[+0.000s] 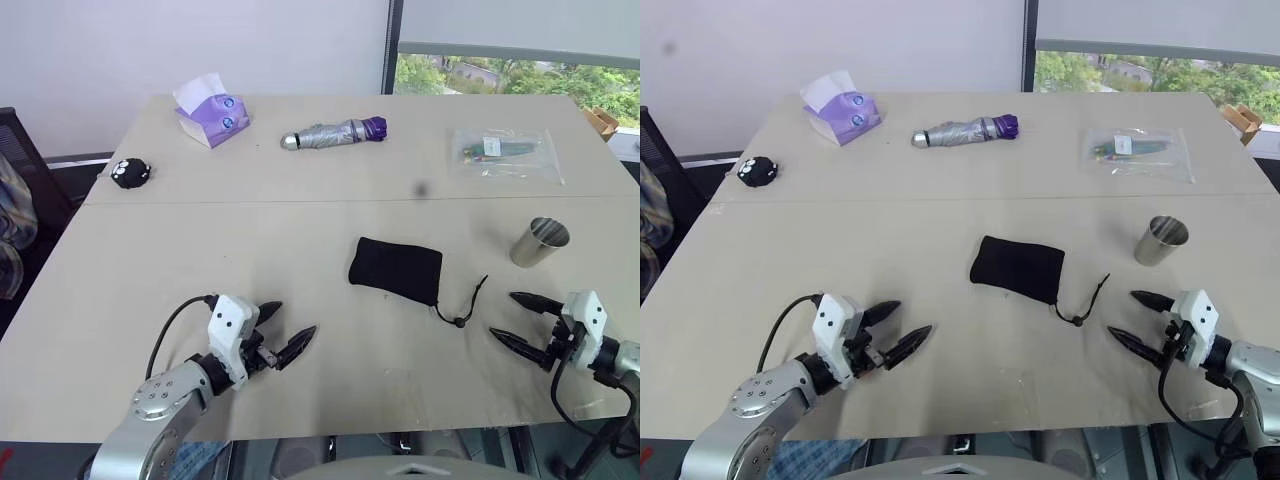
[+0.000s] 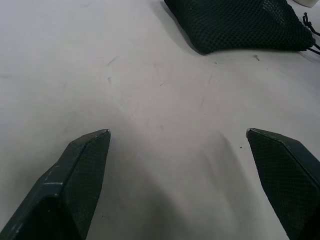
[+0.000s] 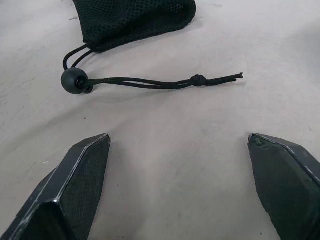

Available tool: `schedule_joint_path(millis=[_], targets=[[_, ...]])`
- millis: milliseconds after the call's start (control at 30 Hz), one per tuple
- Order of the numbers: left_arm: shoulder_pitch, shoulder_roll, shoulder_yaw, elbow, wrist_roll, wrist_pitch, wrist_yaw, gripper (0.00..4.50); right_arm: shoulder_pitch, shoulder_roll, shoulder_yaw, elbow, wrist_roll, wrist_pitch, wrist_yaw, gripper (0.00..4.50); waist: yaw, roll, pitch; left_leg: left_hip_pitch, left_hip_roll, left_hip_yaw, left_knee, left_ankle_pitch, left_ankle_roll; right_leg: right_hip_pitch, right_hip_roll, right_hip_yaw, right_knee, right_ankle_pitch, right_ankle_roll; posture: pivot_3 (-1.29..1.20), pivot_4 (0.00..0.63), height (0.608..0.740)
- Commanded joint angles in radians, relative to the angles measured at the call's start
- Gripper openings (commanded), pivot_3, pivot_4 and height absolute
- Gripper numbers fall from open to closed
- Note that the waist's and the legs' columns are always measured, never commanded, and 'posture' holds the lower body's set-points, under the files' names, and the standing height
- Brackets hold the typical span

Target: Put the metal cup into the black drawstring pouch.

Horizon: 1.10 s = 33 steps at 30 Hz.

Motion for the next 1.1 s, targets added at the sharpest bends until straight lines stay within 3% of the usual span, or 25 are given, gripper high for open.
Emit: schedule_joint_path(millis=[33,800,1033,1100], targets=[[0.013,0.008,-0.002,0.002,-0.001,-0.003,-0.012,4.5,-0.001,-0.007,-0.037,-0.01,0.017,-0.024,0.0,4.46,0.0,0.0,0.0,0.0,0.0,0.0,0.0,0.0,0.0,0.0,0.0,0.0,0.0,0.0,0.0,0.0,0.15,0.74],[-0.033,0.007,-0.009,0.009,-0.01,0.015,-0.004,4.5,0.007,0.008,-0.04,-0.048,0.036,-0.024,-0.013,4.46,0.0,0.001,0.0,0.0,0.0,0.0,0.0,0.0,0.0,0.0,0.0,0.0,0.0,0.0,0.0,0.0,0.15,0.74],[-0.033,0.02,0.002,0.014,0.002,0.008,-0.012,4.5,-0.06,0.036,0.031,-0.145,0.006,0.057,-0.087,4.46,-0.001,0.001,0.0,0.0,0.0,0.0,0.0,0.0,0.0,0.0,0.0,0.0,0.0,0.0,0.0,0.0,0.15,0.74],[-0.047,0.022,0.029,0.025,-0.011,0.004,-0.015,4.5,-0.123,0.029,0.119,-0.176,-0.064,0.122,-0.113,4.46,-0.003,0.001,0.0,0.0,0.0,0.0,0.0,0.0,0.0,0.0,0.0,0.0,0.0,0.0,0.0,0.0,0.15,0.74]])
